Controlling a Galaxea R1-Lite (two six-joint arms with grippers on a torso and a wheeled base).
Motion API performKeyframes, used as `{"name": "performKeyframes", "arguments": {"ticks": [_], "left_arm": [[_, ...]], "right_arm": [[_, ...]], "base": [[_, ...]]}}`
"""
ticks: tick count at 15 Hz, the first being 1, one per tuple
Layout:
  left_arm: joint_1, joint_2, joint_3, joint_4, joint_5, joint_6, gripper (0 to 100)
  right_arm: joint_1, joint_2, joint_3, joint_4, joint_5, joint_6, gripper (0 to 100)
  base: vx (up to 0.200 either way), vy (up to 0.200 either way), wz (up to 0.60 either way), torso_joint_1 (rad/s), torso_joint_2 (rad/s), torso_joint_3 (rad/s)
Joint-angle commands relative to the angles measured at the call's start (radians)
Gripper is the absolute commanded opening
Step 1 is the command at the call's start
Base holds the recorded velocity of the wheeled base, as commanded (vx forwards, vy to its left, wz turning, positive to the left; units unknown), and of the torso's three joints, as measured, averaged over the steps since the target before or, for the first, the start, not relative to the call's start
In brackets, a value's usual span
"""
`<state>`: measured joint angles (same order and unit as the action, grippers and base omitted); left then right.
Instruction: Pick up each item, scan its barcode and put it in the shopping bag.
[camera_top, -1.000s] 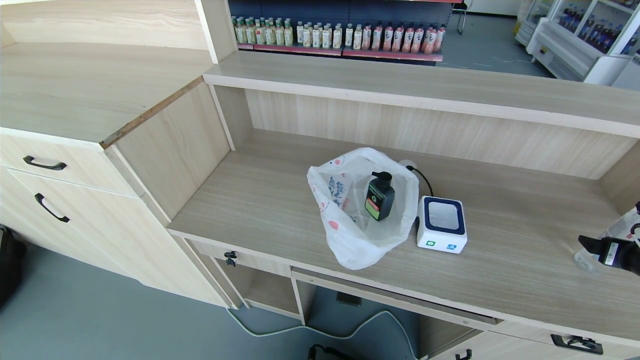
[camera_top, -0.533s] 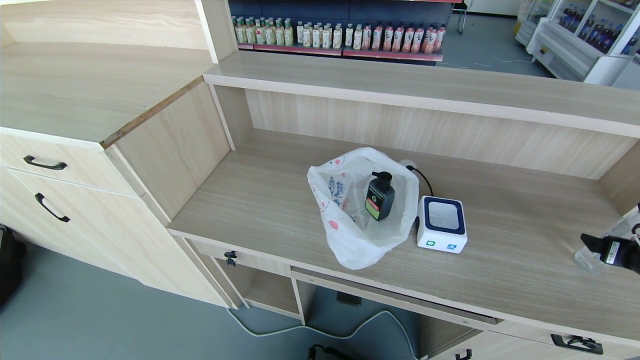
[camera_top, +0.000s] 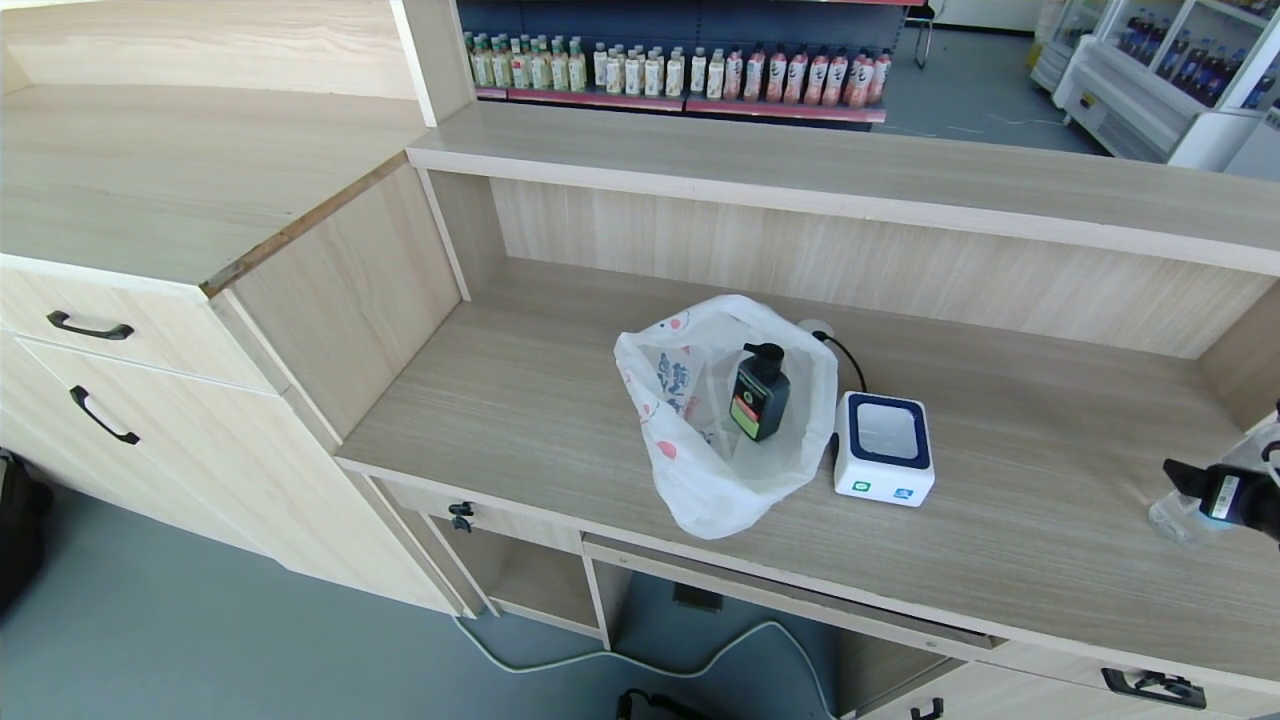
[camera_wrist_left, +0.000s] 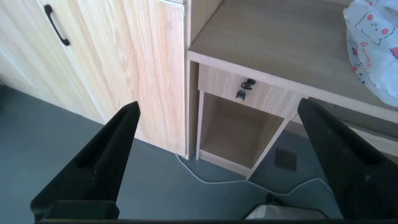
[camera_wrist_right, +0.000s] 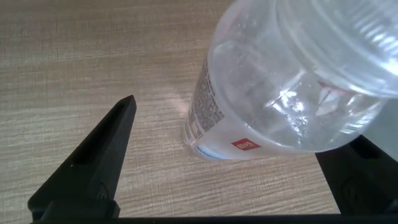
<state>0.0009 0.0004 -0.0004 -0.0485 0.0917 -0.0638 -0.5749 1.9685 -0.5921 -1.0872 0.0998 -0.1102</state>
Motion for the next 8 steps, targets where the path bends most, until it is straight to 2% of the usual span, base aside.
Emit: {"name": "performKeyframes", "arguments": {"ticks": [1,8], "left_arm": [[0.001,0.000,0.000,-0.001,0.000,-0.001,100],[0.001,0.000,0.000,-0.001,0.000,-0.001,100]], "right_arm": [[0.001,0.018,-0.006,0.000,0.001,-0.002,100],[0.000,0.047,-0.037,-0.014,0.034,0.001,100]], "base": [[0.000,0.000,0.00,0.000,0.00,0.000],[0.000,0.000,0.00,0.000,0.00,0.000]]}}
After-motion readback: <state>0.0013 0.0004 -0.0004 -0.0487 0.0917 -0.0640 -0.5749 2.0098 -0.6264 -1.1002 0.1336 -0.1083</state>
